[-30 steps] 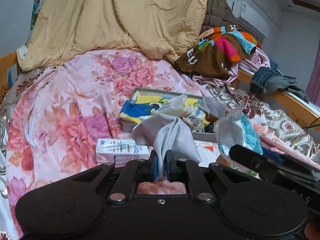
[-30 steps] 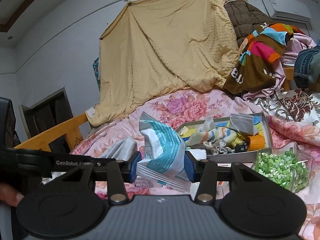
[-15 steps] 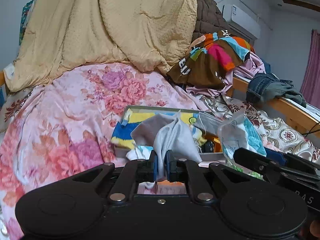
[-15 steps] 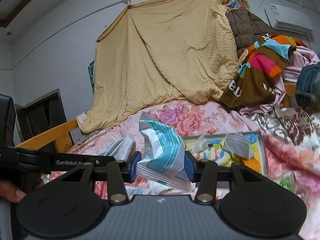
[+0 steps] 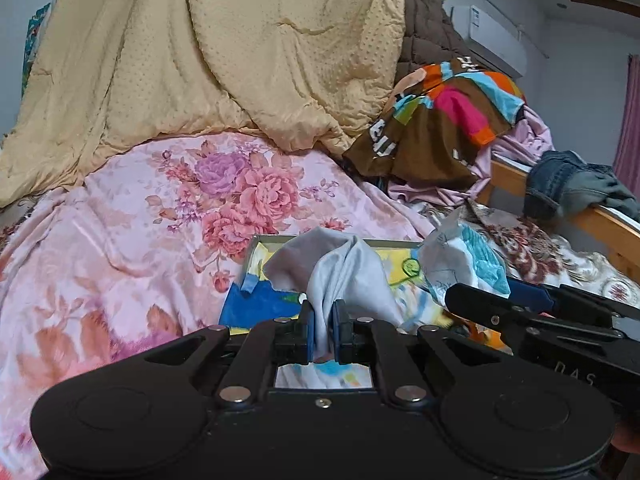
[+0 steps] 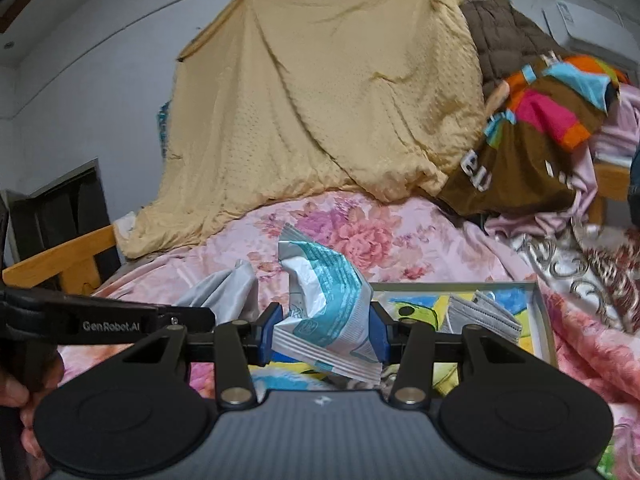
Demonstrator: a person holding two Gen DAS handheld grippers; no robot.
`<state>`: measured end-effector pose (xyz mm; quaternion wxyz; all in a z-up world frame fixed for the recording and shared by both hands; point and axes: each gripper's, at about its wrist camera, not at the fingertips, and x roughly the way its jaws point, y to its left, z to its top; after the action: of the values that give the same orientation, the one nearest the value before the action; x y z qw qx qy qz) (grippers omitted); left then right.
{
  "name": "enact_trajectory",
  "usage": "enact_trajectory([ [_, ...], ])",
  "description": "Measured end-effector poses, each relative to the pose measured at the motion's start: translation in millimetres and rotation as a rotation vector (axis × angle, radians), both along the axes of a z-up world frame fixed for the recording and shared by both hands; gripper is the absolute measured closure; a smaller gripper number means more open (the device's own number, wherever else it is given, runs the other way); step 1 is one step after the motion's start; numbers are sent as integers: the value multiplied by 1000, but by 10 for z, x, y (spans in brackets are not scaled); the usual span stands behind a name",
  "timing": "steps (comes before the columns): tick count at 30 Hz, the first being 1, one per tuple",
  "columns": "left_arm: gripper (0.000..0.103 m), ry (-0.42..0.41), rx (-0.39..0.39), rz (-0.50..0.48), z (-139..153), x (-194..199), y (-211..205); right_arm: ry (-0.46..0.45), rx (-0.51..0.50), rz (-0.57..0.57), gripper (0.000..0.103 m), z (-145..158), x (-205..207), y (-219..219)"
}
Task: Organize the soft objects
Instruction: 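Carry the grey cloth and blue-white packet over the cartoon tray with both grippers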
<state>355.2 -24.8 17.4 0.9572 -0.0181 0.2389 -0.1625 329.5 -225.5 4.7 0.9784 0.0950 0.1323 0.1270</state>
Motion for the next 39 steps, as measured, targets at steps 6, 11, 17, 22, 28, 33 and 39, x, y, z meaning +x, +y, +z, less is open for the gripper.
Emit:
enact_trajectory([
  [6,94,18,-9,38,-238,532,-113,26,77,-24,53,-81,379,-195],
  [11,94,60,-18,84,-433,875,-182,61,156,-29,53,-179,645,-312],
  [17,94,121,-15,113,-655,1091,-252,142,212,-18,53,-377,872,-390],
  [22,94,148,7,110,-767,1164,-305,173,224,-23,53,-476,977,-435],
  [28,94,157,11,120,-797,1218,-368,188,220,-32,52,-512,1013,-455],
  [33,93,157,13,122,-800,1242,-405,191,204,-39,52,-513,1025,-444],
  [39,92,165,0,124,-803,1242,-406,188,164,-41,50,-518,1031,-384],
])
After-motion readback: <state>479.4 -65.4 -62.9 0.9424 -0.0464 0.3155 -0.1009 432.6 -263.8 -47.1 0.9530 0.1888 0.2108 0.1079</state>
